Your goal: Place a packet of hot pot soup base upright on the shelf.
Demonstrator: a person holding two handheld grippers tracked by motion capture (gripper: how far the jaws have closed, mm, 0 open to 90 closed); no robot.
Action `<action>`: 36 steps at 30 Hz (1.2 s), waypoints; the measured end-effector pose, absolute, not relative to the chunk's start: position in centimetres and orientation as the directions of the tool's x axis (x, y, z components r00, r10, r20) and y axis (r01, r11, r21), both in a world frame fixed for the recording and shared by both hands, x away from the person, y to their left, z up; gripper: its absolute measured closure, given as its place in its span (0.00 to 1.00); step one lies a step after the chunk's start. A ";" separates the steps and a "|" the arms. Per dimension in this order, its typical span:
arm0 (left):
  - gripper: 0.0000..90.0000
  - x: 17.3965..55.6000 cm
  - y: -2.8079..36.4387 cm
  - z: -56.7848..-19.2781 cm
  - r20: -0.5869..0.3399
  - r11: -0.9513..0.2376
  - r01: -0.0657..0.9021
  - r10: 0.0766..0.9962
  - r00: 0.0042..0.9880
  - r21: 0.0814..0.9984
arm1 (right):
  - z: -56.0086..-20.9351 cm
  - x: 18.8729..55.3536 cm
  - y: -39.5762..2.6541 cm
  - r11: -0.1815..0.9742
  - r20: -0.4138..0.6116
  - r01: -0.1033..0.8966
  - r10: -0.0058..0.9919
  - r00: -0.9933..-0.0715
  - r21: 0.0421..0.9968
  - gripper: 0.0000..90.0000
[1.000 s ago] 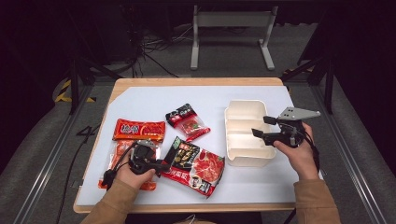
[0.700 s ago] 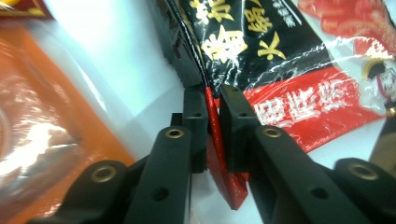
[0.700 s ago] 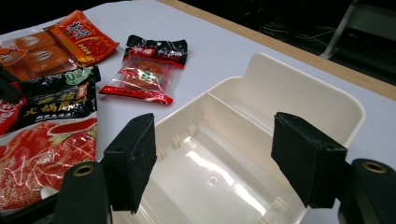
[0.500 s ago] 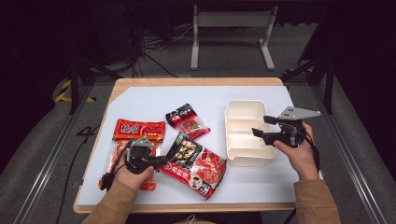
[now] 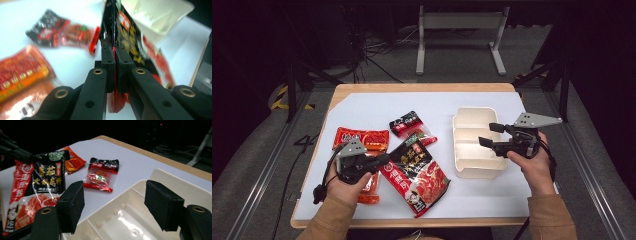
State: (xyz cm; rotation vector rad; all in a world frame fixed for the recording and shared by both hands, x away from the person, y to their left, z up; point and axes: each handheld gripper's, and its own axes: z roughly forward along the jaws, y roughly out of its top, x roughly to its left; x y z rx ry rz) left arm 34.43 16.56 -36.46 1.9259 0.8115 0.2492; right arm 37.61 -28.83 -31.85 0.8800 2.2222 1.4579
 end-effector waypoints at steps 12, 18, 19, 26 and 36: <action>0.98 33.6 16.0 -32.7 -0.162 -0.203 0.311 0.532 0.831 0.928 | -30.9 36.7 -27.4 0.297 0.031 0.278 0.631 -0.775 0.913 0.37; 1.00 32.6 15.2 -31.3 -0.075 -0.247 0.230 0.510 0.857 0.941 | -30.5 36.4 -26.5 0.304 0.021 0.259 0.612 -0.791 0.917 0.38; 1.00 32.4 15.0 -31.1 -0.056 -0.261 0.214 0.507 0.860 0.941 | -30.4 36.4 -26.3 0.303 0.022 0.258 0.609 -0.793 0.918 0.38; 1.00 31.5 14.3 -29.8 0.023 -0.304 0.146 0.490 0.872 0.942 | -30.0 35.9 -24.6 0.321 0.009 0.230 0.567 -0.824 0.919 0.38; 1.00 30.7 13.5 -28.6 0.027 -0.297 0.118 0.441 0.897 0.947 | -30.1 35.3 -21.7 0.352 -0.004 0.196 0.494 -0.870 0.915 0.37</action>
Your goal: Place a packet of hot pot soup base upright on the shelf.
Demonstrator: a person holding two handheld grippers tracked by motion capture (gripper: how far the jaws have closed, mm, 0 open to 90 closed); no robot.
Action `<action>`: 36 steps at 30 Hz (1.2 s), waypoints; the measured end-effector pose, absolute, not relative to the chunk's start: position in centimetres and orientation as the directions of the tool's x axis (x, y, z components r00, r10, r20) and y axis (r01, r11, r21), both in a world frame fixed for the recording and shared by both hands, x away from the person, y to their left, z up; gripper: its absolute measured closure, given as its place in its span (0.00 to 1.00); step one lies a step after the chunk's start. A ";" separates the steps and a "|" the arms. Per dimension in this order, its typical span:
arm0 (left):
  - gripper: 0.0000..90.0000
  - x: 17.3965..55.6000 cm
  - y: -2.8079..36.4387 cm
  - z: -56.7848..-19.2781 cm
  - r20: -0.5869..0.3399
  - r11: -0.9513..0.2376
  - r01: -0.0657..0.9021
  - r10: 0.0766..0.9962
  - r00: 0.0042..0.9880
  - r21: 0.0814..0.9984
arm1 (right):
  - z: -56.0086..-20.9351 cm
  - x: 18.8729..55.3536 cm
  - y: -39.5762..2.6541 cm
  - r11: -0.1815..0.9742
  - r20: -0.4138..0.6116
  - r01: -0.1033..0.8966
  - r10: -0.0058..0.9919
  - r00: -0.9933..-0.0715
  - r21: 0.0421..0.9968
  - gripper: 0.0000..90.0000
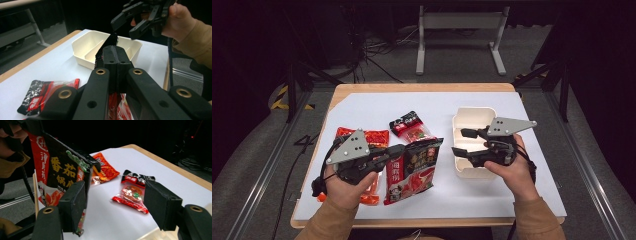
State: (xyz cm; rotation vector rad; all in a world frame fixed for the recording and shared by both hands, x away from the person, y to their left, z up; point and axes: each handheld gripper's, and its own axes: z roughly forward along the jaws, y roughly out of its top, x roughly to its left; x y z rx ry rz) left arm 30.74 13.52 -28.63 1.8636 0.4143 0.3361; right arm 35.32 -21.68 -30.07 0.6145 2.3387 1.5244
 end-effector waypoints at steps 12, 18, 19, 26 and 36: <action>1.00 30.8 12.8 -28.6 0.020 -0.289 0.108 0.407 0.913 0.951 | -31.3 35.6 -18.3 0.390 0.024 0.198 0.408 -0.913 0.899 0.36; 1.00 30.8 12.6 -28.8 0.006 -0.283 0.112 0.387 0.922 0.952 | -31.7 35.7 -17.2 0.404 0.037 0.186 0.350 -0.936 0.896 0.35; 1.00 30.8 12.5 -28.9 0.007 -0.286 0.110 0.381 0.925 0.952 | -31.8 35.7 -17.2 0.405 0.038 0.185 0.344 -0.938 0.895 0.35; 1.00 30.6 12.1 -28.9 0.015 -0.291 0.095 0.355 0.935 0.952 | -32.0 35.6 -16.9 0.412 0.049 0.170 0.287 -0.957 0.895 0.54; 0.99 30.8 12.5 -29.3 0.003 -0.272 0.095 0.338 0.941 0.958 | -31.7 35.2 -17.2 0.450 0.017 0.139 0.266 -0.964 0.882 0.84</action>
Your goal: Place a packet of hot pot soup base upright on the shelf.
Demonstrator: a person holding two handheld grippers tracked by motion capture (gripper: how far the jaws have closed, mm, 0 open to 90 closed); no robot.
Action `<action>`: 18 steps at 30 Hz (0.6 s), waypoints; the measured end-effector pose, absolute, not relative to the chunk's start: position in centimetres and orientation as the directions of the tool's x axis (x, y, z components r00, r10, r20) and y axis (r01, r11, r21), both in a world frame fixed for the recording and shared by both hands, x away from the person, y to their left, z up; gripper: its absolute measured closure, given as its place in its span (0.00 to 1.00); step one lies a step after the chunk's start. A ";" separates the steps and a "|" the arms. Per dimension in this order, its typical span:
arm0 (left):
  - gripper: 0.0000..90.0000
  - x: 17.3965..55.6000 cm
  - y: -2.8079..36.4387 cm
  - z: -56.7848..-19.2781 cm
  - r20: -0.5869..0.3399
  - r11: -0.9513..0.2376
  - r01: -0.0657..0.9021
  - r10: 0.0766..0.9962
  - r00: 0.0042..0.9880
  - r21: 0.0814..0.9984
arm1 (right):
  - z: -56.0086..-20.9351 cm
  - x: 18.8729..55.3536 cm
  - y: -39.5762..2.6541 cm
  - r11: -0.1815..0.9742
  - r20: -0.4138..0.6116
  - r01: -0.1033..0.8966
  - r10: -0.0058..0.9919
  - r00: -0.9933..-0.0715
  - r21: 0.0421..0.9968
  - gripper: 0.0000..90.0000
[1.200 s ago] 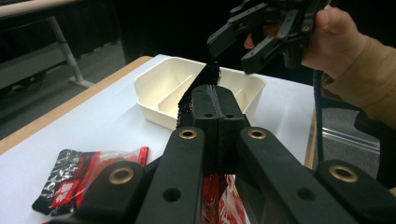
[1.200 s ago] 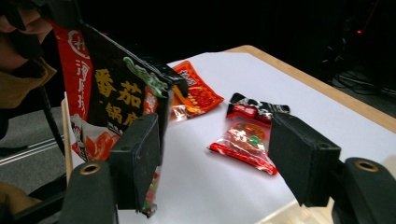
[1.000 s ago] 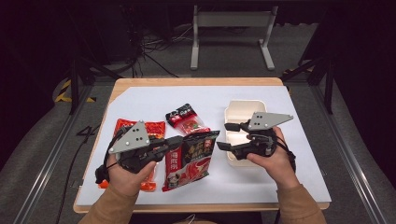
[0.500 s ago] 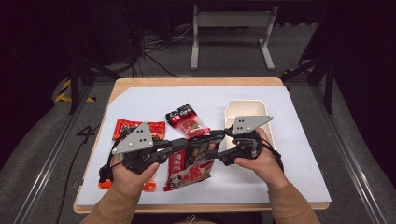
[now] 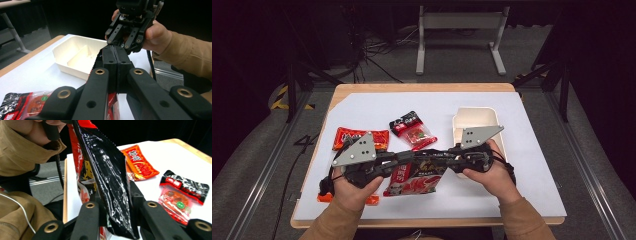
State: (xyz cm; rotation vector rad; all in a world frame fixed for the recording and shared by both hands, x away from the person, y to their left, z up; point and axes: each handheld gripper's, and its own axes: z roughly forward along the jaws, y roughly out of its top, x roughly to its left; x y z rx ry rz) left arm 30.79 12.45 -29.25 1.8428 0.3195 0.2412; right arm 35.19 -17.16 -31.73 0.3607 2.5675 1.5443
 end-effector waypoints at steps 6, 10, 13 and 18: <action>0.98 30.8 12.5 -29.4 -0.006 -0.263 0.101 0.339 0.941 0.960 | -31.5 35.1 -17.1 0.459 0.022 0.153 0.278 -0.960 0.875 0.86; 0.94 31.0 12.9 -29.5 -0.023 -0.232 0.103 0.322 0.947 0.967 | -31.3 35.0 -17.1 0.451 0.036 0.169 0.289 -0.957 0.877 0.87; 0.83 31.1 13.4 -29.7 -0.032 -0.204 0.104 0.330 0.944 0.973 | -31.1 34.7 -17.0 0.466 0.030 0.180 0.312 -0.950 0.867 0.87; 0.69 31.3 14.2 -29.7 -0.002 -0.217 0.086 0.358 0.934 0.972 | -30.9 34.6 -16.9 0.477 0.028 0.194 0.333 -0.943 0.857 0.87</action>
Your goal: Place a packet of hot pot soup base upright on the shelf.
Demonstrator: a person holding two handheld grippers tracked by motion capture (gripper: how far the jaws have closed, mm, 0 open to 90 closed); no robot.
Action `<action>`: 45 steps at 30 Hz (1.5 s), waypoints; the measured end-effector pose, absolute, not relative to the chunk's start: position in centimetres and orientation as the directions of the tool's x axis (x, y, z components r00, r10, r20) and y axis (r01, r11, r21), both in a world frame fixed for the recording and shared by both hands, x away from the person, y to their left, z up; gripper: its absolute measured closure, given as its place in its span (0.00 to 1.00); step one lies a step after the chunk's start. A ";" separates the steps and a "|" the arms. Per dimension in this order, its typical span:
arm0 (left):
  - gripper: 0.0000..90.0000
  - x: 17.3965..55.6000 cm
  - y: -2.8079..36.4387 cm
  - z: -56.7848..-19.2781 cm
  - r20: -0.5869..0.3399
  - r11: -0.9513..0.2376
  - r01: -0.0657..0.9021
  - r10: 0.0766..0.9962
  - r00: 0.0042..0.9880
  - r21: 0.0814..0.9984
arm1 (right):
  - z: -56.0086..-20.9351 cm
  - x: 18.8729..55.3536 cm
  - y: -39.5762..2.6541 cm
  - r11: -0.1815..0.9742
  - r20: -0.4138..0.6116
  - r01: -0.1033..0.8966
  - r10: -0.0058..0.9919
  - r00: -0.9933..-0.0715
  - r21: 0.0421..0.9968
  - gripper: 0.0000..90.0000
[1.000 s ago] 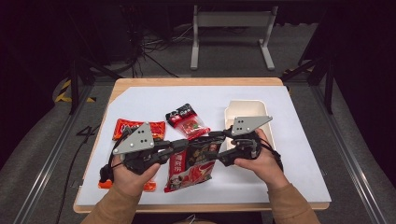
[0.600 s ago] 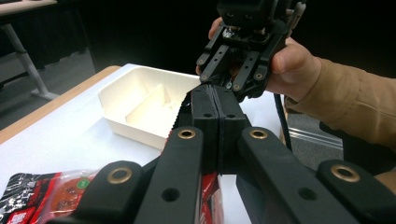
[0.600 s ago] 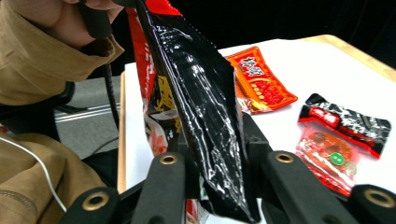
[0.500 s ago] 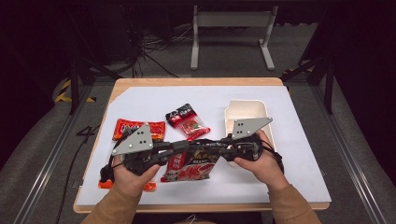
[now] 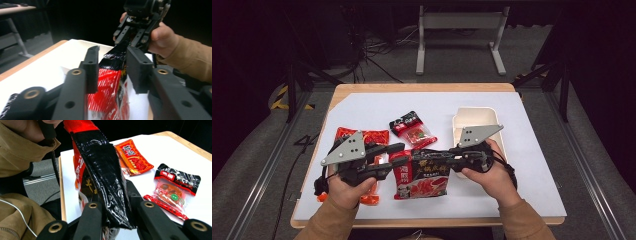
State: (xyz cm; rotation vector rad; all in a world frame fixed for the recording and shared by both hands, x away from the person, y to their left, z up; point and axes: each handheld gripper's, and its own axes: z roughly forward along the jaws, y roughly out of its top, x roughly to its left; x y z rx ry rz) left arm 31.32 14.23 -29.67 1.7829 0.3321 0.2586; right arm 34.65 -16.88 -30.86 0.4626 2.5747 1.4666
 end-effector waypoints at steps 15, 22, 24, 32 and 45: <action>0.50 32.2 16.9 -30.0 -0.045 -0.134 0.112 0.425 0.904 0.985 | -28.2 35.7 -16.7 0.500 -0.055 0.155 0.381 -0.923 0.852 0.87; 0.48 32.4 17.9 -30.0 -0.054 -0.131 0.126 0.449 0.892 0.983 | -26.4 36.4 -16.7 0.503 -0.094 0.127 0.391 -0.916 0.855 0.87; 0.47 32.4 18.0 -30.0 -0.065 -0.128 0.136 0.452 0.890 0.982 | -25.8 36.7 -16.8 0.501 -0.103 0.123 0.399 -0.911 0.857 0.87; 0.44 32.9 18.3 -30.6 -0.069 -0.146 0.158 0.485 0.872 0.977 | -23.8 37.9 -17.4 0.498 -0.129 0.115 0.429 -0.894 0.860 0.87; 0.37 34.4 19.2 -32.0 -0.134 -0.081 0.223 0.589 0.797 0.971 | -22.0 40.0 -19.1 0.505 -0.173 0.121 0.497 -0.850 0.855 0.87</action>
